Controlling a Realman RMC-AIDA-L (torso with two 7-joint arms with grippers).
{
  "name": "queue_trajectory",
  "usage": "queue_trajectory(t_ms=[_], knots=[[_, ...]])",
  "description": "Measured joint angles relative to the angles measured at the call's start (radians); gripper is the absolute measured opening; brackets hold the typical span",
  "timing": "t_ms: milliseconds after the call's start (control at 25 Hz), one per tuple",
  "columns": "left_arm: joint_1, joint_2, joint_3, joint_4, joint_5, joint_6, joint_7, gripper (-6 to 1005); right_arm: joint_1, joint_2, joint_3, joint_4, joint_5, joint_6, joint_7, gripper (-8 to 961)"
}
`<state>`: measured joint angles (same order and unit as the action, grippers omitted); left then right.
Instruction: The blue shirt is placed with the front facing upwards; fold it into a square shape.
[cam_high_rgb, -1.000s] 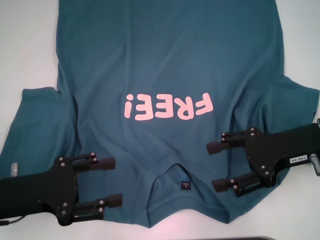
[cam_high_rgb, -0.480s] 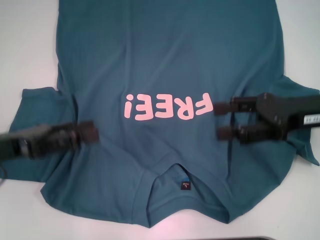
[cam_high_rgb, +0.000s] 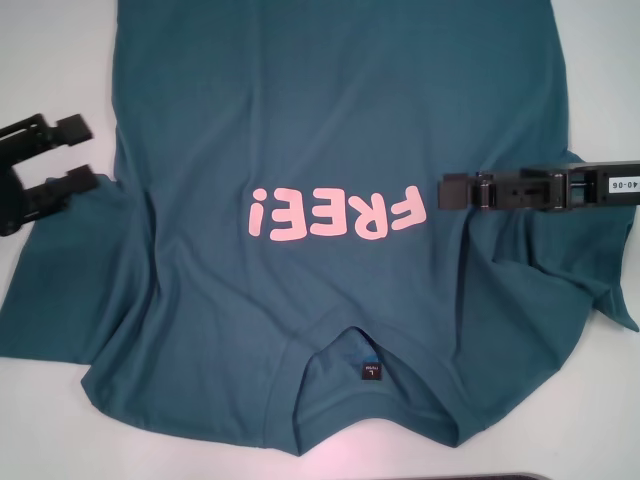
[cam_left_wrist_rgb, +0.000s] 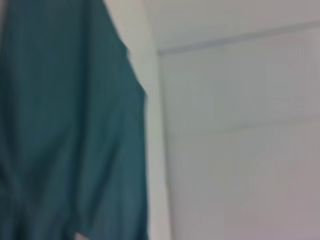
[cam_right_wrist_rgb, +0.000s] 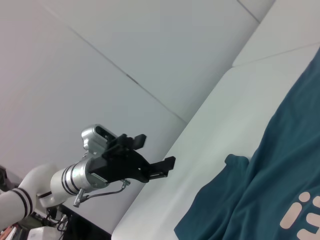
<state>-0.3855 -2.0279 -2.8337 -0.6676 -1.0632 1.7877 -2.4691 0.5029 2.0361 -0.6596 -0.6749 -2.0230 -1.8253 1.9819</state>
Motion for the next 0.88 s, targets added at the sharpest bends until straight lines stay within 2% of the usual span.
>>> queue_trajectory(t_ms=[80,160,200,280,400,520,880], knots=[[0.011,0.021,0.002,0.019,0.002,-0.049,-0.014,735,0.000,0.000,0.000,0.000,0.002,0.001,0.005,894],[0.028,0.054,0.007,0.046,0.002,-0.090,-0.017,735,0.000,0.000,0.000,0.000,0.003,0.001,0.004,894],[0.028,0.054,0.007,0.046,0.002,-0.090,-0.017,734,0.000,0.000,0.000,0.000,0.003,0.002,0.003,894],[0.043,0.083,0.008,0.077,0.002,-0.105,-0.012,731,0.000,-0.001,0.000,0.000,0.001,0.007,0.002,894],[0.060,0.108,0.012,0.099,0.009,-0.130,-0.012,726,0.001,-0.001,-0.001,0.000,-0.001,0.016,0.002,894],[0.076,0.117,0.016,0.103,0.038,-0.170,-0.031,725,0.002,-0.002,-0.002,0.000,0.000,0.017,0.002,894],[0.085,0.100,0.017,0.103,0.083,-0.215,-0.042,725,0.003,-0.002,-0.001,0.000,-0.001,0.027,0.001,894]])
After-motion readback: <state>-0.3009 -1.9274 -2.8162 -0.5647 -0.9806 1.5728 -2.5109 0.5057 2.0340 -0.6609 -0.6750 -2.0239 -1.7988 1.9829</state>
